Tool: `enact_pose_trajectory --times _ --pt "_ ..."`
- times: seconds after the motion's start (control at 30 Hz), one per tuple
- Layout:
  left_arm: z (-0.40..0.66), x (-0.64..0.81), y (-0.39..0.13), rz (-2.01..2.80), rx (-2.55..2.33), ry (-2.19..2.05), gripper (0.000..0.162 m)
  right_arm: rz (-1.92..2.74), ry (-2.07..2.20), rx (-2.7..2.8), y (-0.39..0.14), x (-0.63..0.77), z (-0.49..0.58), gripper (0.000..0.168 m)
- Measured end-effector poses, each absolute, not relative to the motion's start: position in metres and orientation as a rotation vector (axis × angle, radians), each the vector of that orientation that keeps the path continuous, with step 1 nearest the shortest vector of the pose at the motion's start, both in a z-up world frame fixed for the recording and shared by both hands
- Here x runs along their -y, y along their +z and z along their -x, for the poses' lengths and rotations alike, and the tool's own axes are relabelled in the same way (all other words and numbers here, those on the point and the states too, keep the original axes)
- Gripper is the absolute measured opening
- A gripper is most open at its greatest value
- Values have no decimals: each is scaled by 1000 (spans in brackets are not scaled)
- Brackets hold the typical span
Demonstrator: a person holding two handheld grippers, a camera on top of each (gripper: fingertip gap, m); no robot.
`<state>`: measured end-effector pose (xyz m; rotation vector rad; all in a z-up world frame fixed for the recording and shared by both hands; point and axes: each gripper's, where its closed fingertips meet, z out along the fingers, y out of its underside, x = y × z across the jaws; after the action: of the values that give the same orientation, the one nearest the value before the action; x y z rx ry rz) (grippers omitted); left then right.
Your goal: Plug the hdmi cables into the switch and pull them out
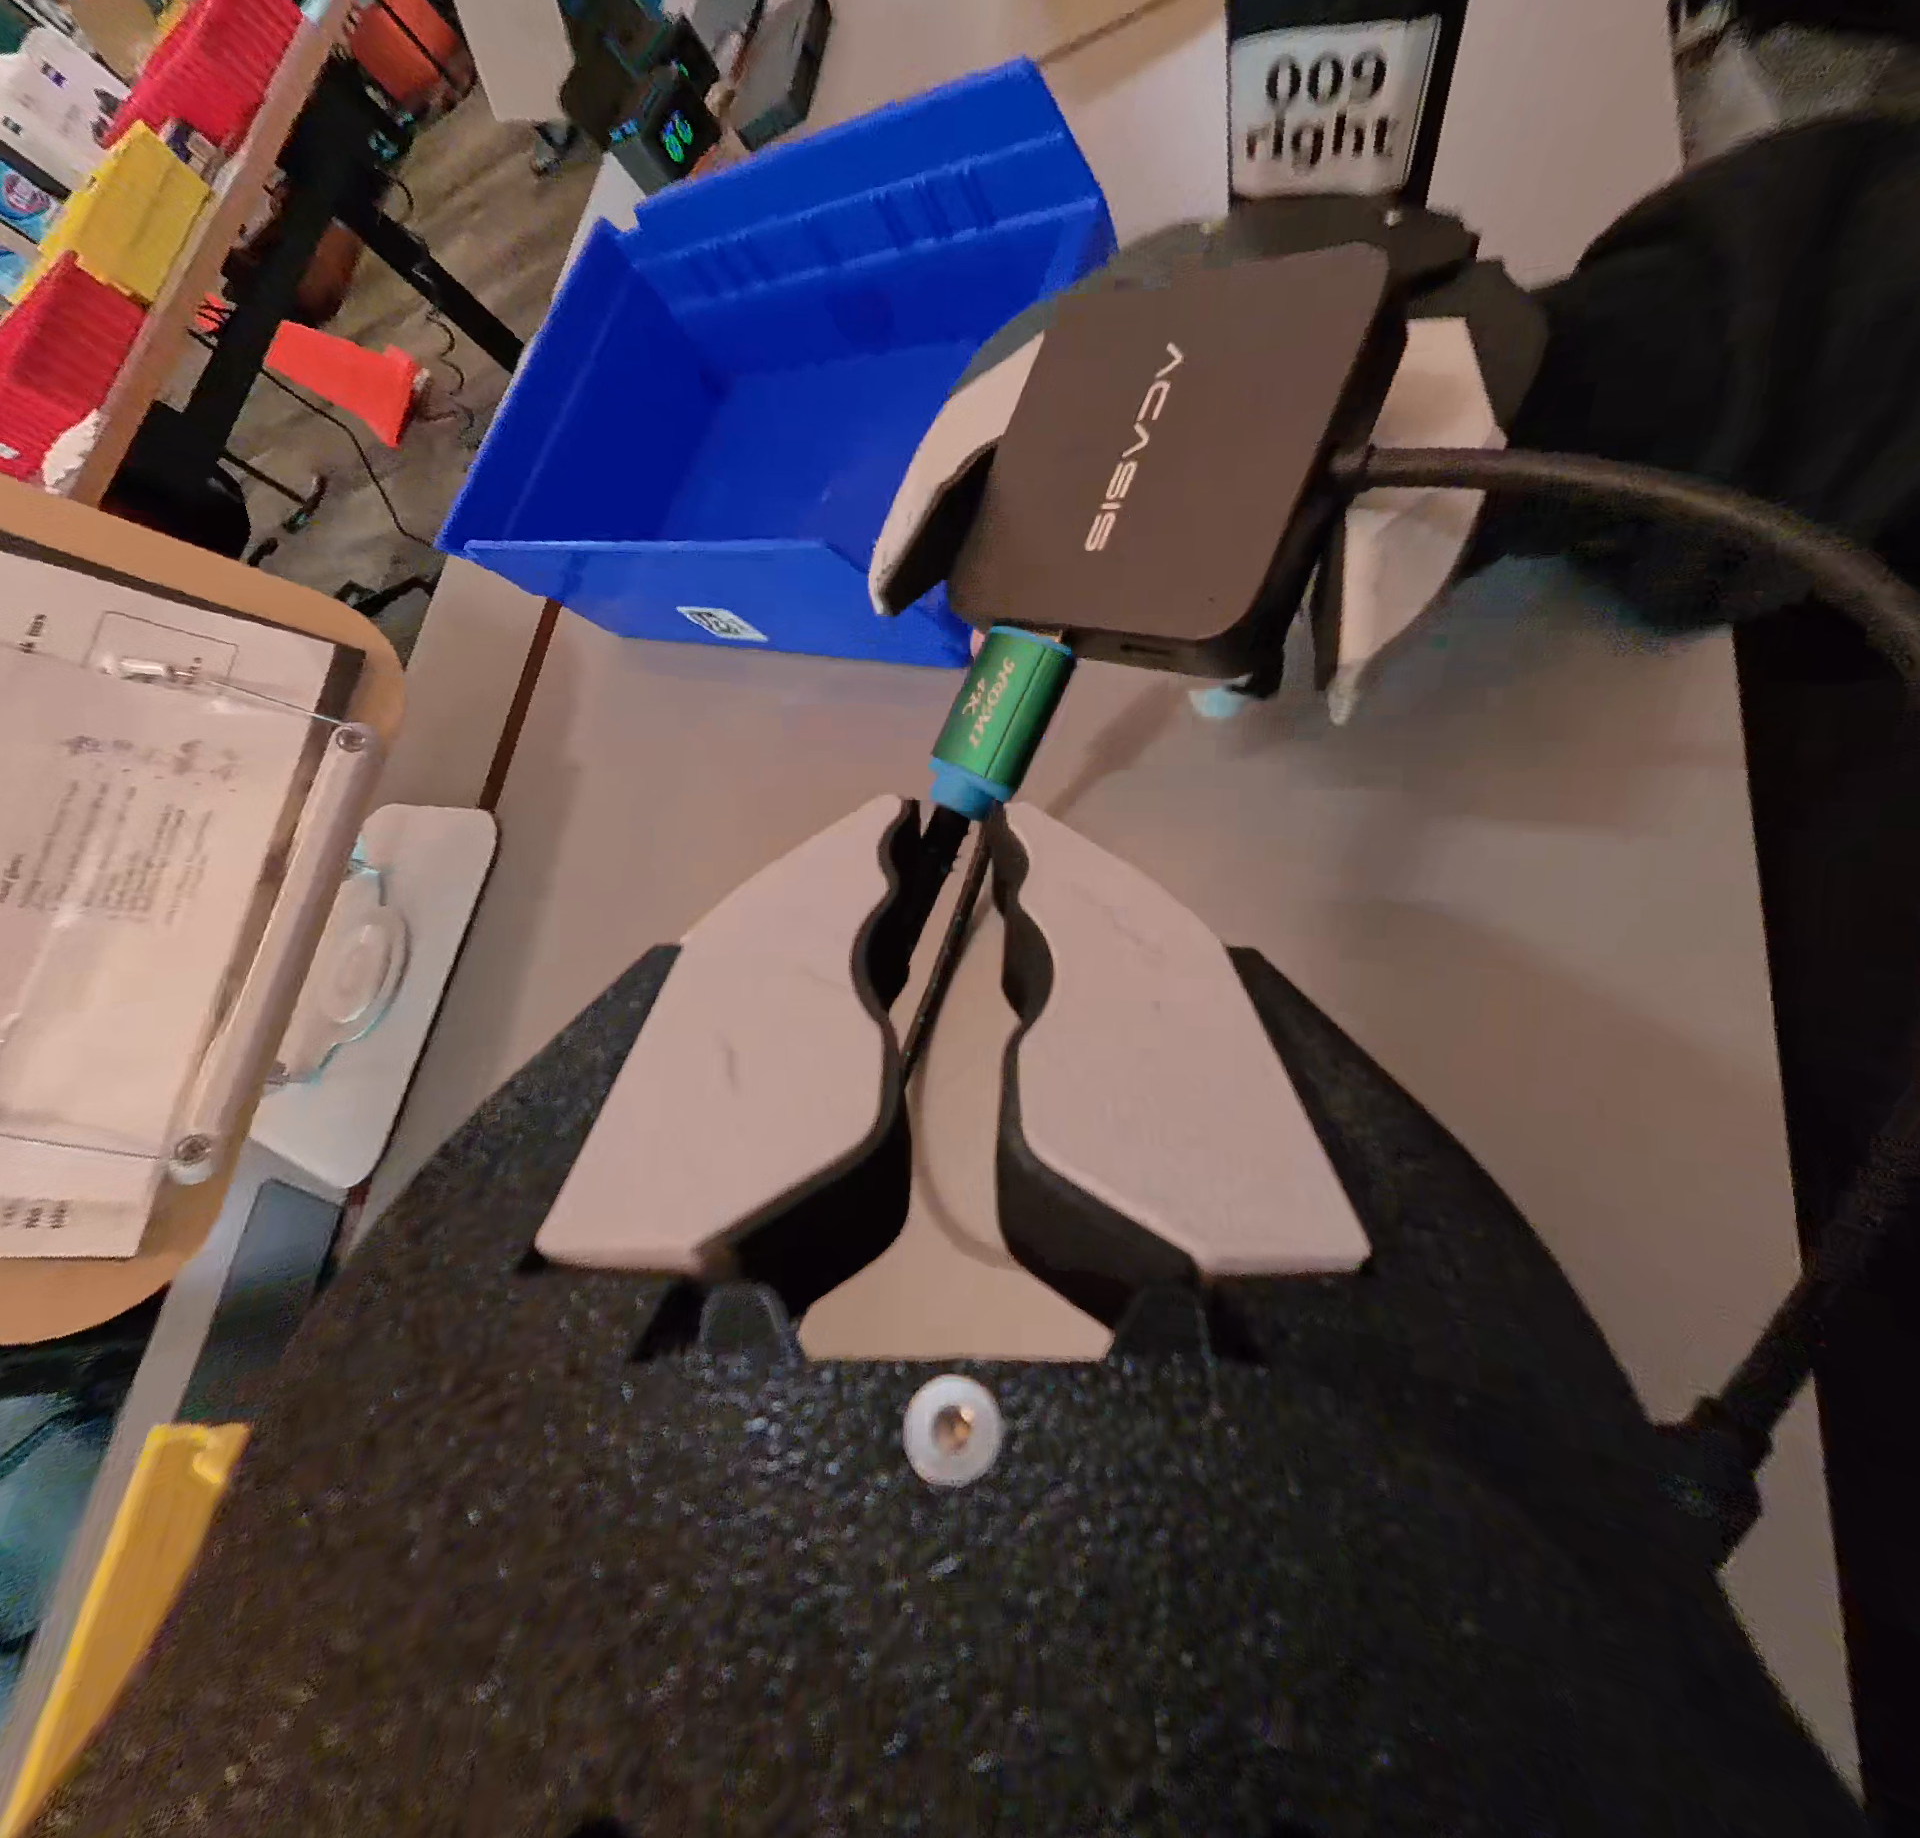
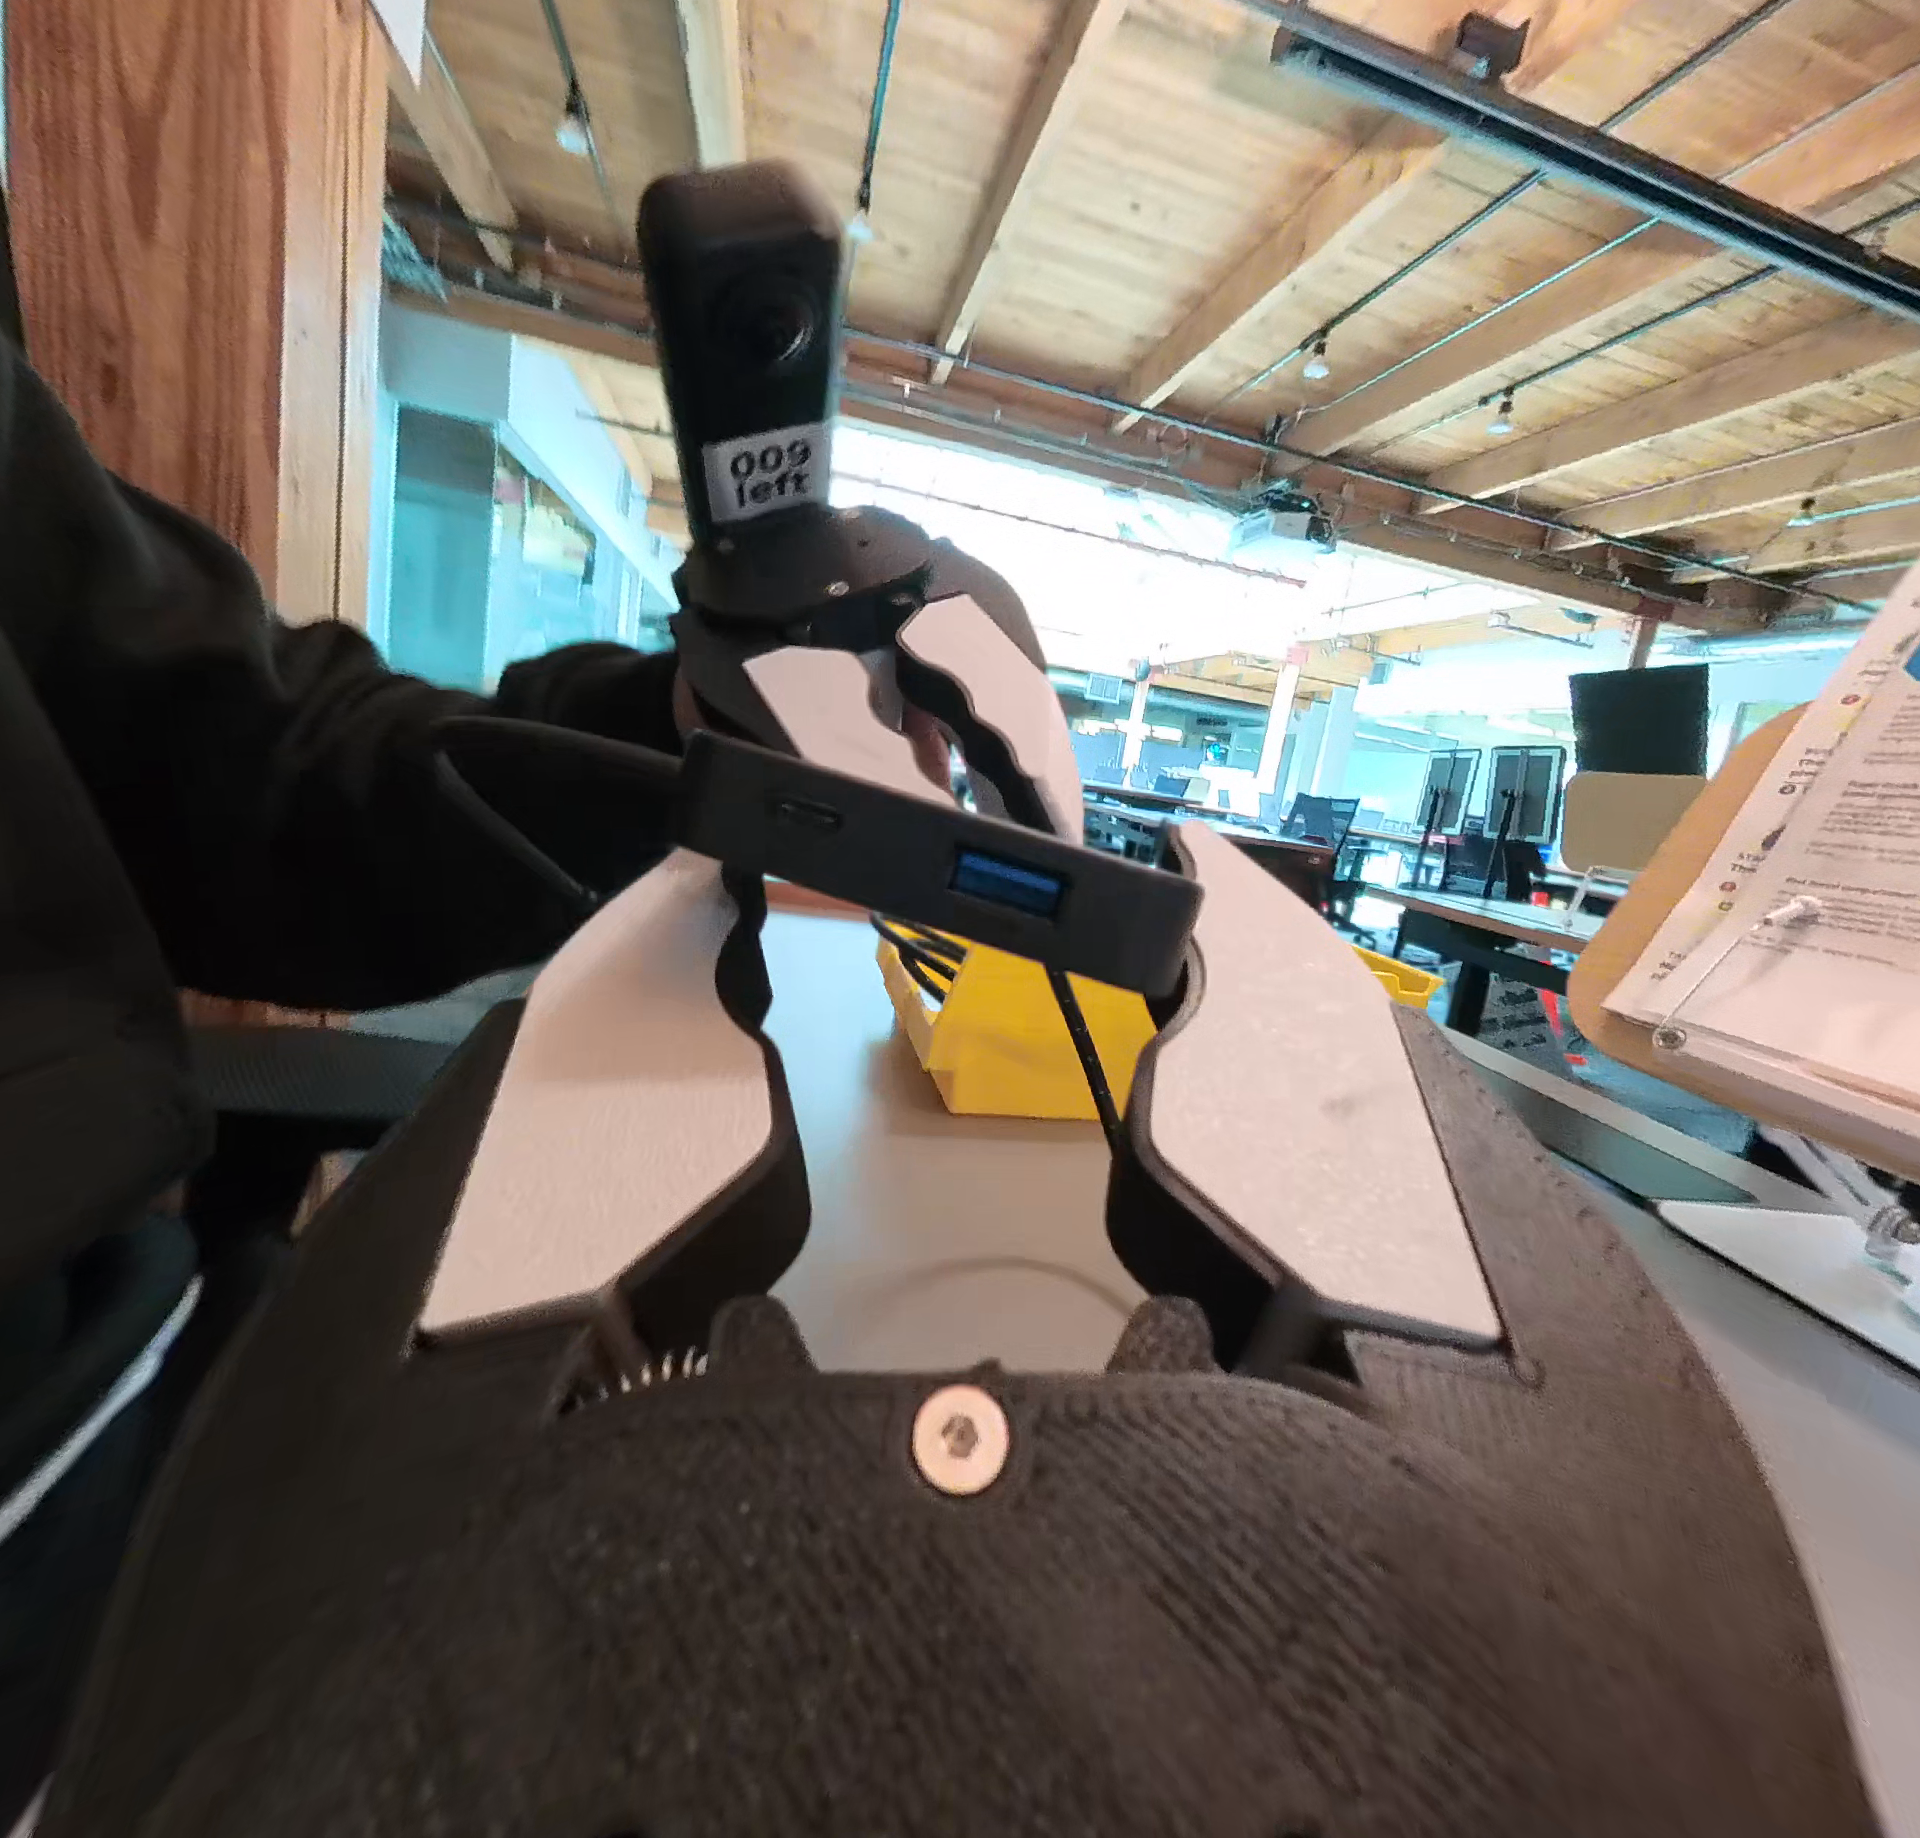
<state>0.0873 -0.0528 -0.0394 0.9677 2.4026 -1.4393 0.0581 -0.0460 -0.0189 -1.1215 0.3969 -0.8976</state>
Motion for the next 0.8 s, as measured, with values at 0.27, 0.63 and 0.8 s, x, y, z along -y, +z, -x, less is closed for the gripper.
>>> enact_pose_trajectory --times 0.27,0.63,0.8 --pt "-52 50 -36 -1342 -1712 -1328 27 1148 -634 -419 -24 21 -62 73" --pt "-71 42 -18 -1397 -1159 -981 14 1092 -395 -495 -9 33 -50 82" --pt "-71 45 -35 -1461 -1148 -879 14 1297 -691 -501 -31 22 -64 98"
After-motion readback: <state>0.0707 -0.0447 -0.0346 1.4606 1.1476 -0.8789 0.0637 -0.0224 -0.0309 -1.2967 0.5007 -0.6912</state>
